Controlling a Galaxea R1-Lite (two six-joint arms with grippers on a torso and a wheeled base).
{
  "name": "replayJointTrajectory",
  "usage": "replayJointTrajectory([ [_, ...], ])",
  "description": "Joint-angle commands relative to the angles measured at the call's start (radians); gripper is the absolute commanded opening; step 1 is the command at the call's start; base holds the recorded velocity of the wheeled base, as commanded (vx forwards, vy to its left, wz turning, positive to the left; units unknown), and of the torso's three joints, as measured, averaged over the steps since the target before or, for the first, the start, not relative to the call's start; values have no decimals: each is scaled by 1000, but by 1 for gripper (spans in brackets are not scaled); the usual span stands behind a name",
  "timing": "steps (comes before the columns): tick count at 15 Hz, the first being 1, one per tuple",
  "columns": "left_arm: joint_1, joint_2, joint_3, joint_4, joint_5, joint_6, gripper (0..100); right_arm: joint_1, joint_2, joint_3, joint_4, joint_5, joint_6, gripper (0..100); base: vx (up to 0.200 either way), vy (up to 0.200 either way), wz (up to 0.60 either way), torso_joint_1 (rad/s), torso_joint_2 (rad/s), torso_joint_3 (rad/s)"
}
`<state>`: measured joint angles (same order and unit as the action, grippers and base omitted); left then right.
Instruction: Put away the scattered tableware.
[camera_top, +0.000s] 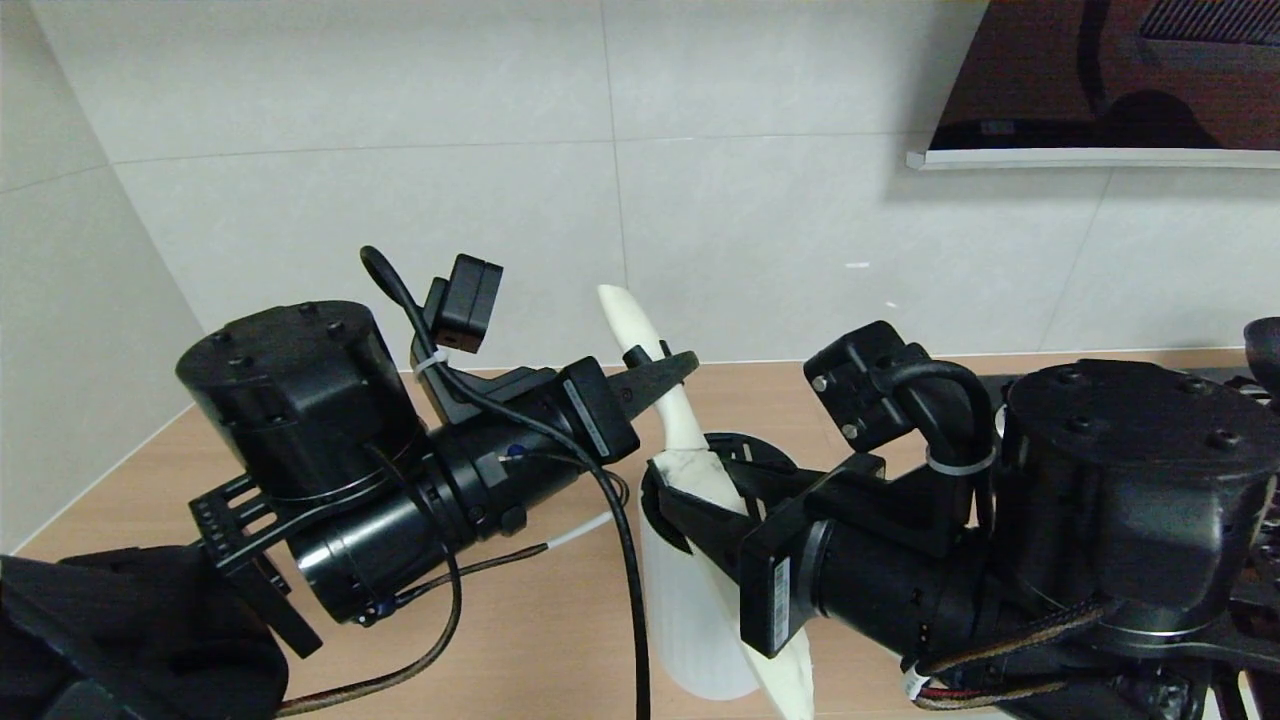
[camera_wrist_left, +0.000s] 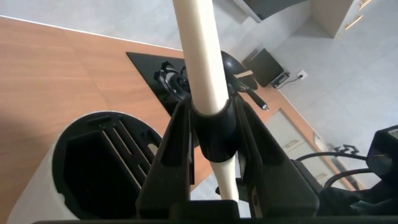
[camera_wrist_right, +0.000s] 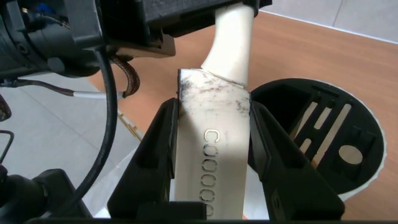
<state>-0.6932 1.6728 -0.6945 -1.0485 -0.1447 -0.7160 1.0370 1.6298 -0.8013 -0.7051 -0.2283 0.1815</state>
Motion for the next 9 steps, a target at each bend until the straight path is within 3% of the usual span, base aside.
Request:
replayJointTrajectory([
  [1,-14,-8,-2,2,0,1,0,-2,-8,-1,-1,0,1,0,0,0,0,0,0,0],
  [2,-22,-10,-2,5,2,1,0,-2,-11,-1,-1,0,1,100,0,0,0,0,0,0],
  [7,-22,-13,-3,8,2,3,0,-5,-19,1,-1,0,1,100,0,0,0,0,0,0],
  [9,-22,-30,-25,28,27,26,0,-38,-51,2,-1,0,0,100,0,0,0,0,0,0],
])
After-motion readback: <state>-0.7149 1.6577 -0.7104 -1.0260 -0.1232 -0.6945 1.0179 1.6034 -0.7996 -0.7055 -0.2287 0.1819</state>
